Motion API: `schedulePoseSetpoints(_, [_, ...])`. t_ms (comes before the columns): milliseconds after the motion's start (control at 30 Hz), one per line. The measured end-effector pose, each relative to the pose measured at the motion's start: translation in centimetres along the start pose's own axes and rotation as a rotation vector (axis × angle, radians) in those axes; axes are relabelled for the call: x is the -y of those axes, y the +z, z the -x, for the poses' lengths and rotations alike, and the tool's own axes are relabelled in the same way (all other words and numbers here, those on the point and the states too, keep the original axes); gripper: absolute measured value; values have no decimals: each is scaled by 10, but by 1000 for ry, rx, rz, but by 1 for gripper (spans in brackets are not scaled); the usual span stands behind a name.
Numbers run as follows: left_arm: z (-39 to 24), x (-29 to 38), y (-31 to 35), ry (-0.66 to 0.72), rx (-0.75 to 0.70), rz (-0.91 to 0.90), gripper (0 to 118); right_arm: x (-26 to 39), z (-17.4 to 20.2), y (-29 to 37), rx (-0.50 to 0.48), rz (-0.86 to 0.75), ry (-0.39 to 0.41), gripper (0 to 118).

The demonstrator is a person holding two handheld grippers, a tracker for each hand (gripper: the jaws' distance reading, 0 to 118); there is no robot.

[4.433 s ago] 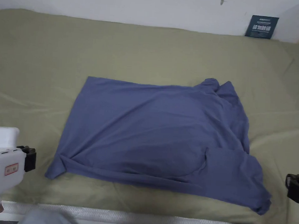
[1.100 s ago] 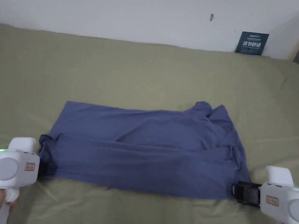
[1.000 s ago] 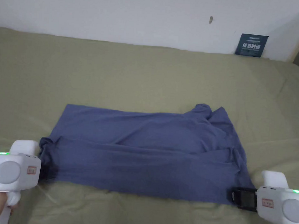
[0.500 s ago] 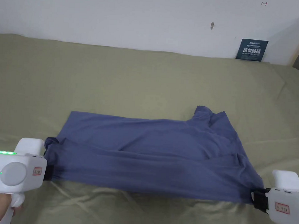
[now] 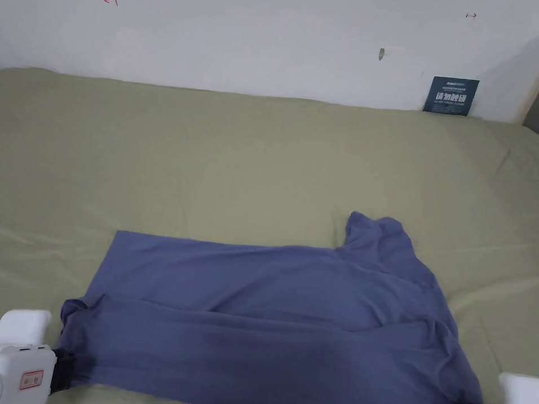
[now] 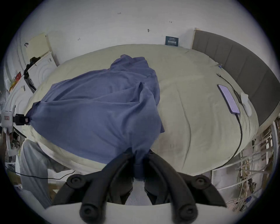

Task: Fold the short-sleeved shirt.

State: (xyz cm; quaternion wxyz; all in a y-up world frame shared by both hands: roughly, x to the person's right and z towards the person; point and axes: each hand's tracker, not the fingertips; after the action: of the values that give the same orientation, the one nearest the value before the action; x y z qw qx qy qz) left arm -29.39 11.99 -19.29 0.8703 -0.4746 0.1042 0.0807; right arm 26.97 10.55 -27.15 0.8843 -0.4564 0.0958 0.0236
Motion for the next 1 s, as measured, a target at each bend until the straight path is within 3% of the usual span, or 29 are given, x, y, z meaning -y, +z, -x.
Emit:
schedulePoseSetpoints(33, [2,-1,0,3,19,-10,18,-2,1,2,7,1,2,29])
schedulePoseSetpoints(100, [0,-5,5,18,35,-17,102,-10,3,10,30,-44,28,110])
schedulePoseSetpoints(133, [-1,-8,6,22,40,-31,118,-12,2,15,45,-93,24,116])
schedulePoseSetpoints(167, [0,-15,11,28,31,-108,115,-19,4,16,35,-159,35,110])
schedulePoseSetpoints(267, [-6,-44,5,4,28,-107,106,-58,8,11,33,-164,15,112])
schedulePoseSetpoints(333, [-11,-71,-5,12,24,-128,84,-83,13,-1,40,-190,14,102])
schedulePoseSetpoints(367, [-13,-82,-11,18,19,-139,48,-95,14,-8,41,-192,16,73])
schedulePoseSetpoints(400, [-15,-94,-19,20,19,-143,9,-107,15,-15,45,-192,15,36])
schedulePoseSetpoints(433, [-17,-104,-28,20,17,-146,0,-116,16,-23,47,-190,13,1])
schedulePoseSetpoints(633, [-23,-171,-96,-3,-46,-103,1,-168,7,-80,89,-146,15,1])
schedulePoseSetpoints(667, [-22,-179,-109,-4,-53,-89,7,-175,6,-90,90,-131,29,1])
schedulePoseSetpoints(700, [-20,-187,-121,1,-53,-79,19,-181,5,-99,100,-122,40,1])
schedulePoseSetpoints(733, [-22,-196,-132,5,-52,-69,44,-187,5,-108,111,-113,48,1])
schedulePoseSetpoints(767, [-21,-202,-141,9,-54,-60,92,-189,2,-114,109,-108,52,1])
schedulePoseSetpoints(800, [-22,-208,-153,1,-66,-40,117,-193,1,-123,110,-93,64,1])
schedulePoseSetpoints(1000, [-32,-218,-191,-79,-175,4,115,-205,-7,-156,140,-55,86,1])
